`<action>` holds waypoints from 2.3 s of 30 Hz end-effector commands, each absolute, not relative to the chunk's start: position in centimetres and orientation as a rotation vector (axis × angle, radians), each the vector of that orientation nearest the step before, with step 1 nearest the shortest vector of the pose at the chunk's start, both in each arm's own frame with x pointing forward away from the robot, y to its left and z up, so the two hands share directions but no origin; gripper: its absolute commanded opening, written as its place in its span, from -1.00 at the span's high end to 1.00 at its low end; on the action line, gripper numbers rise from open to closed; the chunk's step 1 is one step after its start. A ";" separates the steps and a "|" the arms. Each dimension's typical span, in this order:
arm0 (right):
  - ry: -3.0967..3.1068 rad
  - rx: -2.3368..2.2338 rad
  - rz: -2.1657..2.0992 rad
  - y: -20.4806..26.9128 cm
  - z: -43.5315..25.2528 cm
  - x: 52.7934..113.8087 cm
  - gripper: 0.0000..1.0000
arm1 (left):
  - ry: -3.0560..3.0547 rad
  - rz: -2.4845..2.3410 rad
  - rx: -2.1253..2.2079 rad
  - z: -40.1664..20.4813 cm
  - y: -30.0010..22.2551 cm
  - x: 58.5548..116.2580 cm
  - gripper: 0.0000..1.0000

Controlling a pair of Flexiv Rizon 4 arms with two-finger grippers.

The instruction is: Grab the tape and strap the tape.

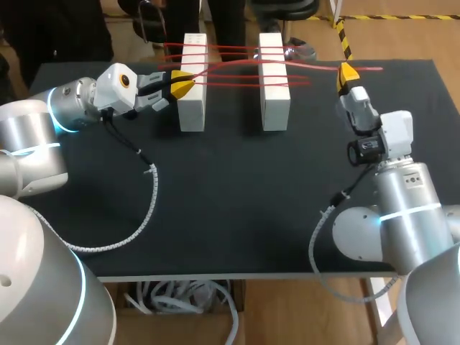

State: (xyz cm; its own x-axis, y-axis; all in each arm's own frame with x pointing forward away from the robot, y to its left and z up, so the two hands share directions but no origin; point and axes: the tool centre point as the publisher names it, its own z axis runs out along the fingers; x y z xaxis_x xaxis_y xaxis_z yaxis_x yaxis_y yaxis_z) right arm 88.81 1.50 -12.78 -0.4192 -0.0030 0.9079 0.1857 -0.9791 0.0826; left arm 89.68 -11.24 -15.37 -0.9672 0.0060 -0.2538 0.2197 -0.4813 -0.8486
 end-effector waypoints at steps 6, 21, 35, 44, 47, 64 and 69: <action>-0.222 -1.308 -2.706 2.4 -15.0 88.5 1.00 | 1.528 -2.578 0.337 -15.4 -11.3 89.7 1.00; -0.222 -1.308 -2.706 2.4 -15.0 88.5 1.00 | 1.528 -2.578 0.337 -15.4 -11.3 89.7 1.00; -0.222 -1.308 -2.706 2.4 -15.0 88.5 1.00 | 2.010 -2.681 -0.264 -14.1 -11.5 89.3 1.00; -0.222 -1.308 -2.706 2.4 -15.0 88.5 1.00 | 2.451 -2.378 -0.556 -13.5 -12.4 89.2 1.00; -0.222 -1.308 -2.706 2.4 -15.0 88.5 1.00 | 2.563 -2.232 -0.624 -13.6 -12.3 89.1 1.00; -0.222 -1.308 -2.706 2.4 -15.0 88.5 1.00 | 2.898 -1.549 -0.706 -12.3 -10.5 88.3 1.00; -0.222 -1.308 -2.706 2.4 -15.0 88.5 1.00 | 2.962 -1.431 -0.708 -11.7 -10.8 88.6 1.00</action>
